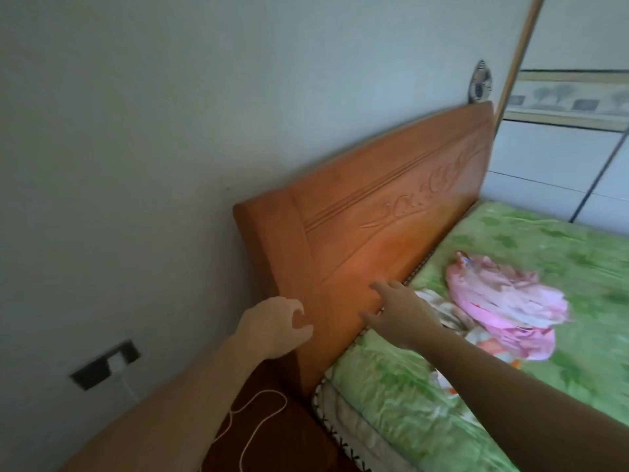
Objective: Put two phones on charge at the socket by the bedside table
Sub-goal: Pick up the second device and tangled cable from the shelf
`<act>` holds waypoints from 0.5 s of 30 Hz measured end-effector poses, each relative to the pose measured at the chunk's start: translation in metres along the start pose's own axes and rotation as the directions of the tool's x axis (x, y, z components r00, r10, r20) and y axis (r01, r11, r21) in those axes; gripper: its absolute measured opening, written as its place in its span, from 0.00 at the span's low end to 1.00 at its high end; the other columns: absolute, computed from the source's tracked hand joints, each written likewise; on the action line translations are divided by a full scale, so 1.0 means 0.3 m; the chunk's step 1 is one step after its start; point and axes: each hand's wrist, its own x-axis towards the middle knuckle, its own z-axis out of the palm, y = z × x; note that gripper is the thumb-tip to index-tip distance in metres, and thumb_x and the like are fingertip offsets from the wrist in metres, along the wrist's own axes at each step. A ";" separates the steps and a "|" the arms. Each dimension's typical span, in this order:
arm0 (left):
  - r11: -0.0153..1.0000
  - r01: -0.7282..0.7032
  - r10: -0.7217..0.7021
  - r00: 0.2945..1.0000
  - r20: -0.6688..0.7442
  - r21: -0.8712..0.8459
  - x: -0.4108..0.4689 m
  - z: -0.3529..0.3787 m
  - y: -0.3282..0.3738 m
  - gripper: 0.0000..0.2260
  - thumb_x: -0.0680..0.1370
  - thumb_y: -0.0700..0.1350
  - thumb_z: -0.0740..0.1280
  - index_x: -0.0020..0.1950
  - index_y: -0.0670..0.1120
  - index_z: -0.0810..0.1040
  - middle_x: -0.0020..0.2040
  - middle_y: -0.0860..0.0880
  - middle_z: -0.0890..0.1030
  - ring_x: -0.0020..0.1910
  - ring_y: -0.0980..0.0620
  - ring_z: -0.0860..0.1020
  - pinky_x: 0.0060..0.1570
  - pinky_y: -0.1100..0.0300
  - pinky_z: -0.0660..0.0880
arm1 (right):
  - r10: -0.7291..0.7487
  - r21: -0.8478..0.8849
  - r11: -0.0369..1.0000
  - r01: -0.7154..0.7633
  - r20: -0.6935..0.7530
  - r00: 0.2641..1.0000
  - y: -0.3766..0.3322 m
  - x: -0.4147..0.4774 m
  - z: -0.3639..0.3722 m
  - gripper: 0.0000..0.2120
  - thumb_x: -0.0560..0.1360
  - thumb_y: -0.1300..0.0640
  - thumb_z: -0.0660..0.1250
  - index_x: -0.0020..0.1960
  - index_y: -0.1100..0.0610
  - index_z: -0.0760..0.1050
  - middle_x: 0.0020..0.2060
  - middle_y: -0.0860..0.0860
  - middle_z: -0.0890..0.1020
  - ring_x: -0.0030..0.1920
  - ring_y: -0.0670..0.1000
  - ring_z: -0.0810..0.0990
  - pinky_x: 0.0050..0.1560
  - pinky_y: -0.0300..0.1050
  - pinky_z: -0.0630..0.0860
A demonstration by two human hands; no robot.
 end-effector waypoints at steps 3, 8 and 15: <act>0.987 -0.158 0.158 0.987 0.006 -0.008 0.036 0.019 0.281 0.24 0.75 0.64 0.62 0.68 0.54 0.73 0.65 0.52 0.75 0.64 0.51 0.74 0.61 0.53 0.72 | 0.201 0.018 0.980 -0.200 -0.096 0.975 0.262 -0.171 -0.114 0.29 0.74 0.38 0.61 0.71 0.49 0.65 0.64 0.53 0.74 0.64 0.57 0.73 0.58 0.51 0.73; 0.902 -0.432 0.432 0.902 0.029 0.015 0.038 0.097 0.882 0.22 0.74 0.63 0.64 0.64 0.54 0.77 0.62 0.52 0.79 0.59 0.49 0.77 0.56 0.55 0.75 | 0.503 0.054 0.861 -0.505 -0.231 0.833 0.736 -0.612 -0.302 0.29 0.75 0.38 0.61 0.71 0.49 0.64 0.66 0.53 0.73 0.66 0.57 0.73 0.60 0.51 0.72; 0.691 -0.720 0.723 0.684 0.103 -0.069 -0.240 0.378 1.858 0.28 0.71 0.64 0.68 0.67 0.51 0.76 0.67 0.49 0.77 0.64 0.48 0.76 0.62 0.54 0.73 | 0.808 0.176 0.551 -0.816 -0.355 0.470 1.304 -1.477 -0.514 0.31 0.74 0.37 0.62 0.72 0.49 0.64 0.67 0.52 0.73 0.66 0.56 0.73 0.62 0.51 0.72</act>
